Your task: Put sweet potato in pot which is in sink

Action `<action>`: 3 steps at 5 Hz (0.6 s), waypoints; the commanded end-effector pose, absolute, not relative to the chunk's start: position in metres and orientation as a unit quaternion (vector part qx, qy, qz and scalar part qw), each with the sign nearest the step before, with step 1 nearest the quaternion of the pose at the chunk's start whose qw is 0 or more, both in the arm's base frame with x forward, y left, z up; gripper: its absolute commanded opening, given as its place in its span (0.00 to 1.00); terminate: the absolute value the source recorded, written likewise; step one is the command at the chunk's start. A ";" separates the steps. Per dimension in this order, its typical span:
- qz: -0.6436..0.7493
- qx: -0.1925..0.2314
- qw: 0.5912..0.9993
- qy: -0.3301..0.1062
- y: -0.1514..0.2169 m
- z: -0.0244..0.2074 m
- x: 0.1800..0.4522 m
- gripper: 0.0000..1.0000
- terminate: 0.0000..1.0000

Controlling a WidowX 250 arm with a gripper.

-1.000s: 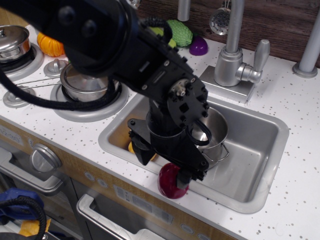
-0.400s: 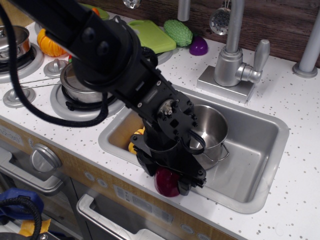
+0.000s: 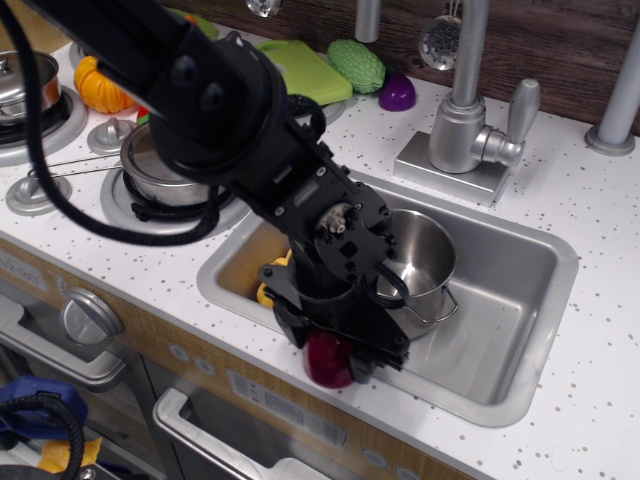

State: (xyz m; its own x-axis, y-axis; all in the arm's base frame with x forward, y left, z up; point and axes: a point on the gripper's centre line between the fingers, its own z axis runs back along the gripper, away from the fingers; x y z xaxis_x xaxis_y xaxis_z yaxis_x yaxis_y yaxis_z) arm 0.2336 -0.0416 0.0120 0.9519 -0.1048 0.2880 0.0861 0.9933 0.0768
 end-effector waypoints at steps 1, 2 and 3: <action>-0.079 0.067 0.972 -0.210 -0.043 0.056 0.270 0.00 0.00; -0.092 0.061 0.969 -0.222 -0.041 0.067 0.296 0.00 0.00; -0.105 0.059 0.965 -0.234 -0.042 0.073 0.324 0.00 0.00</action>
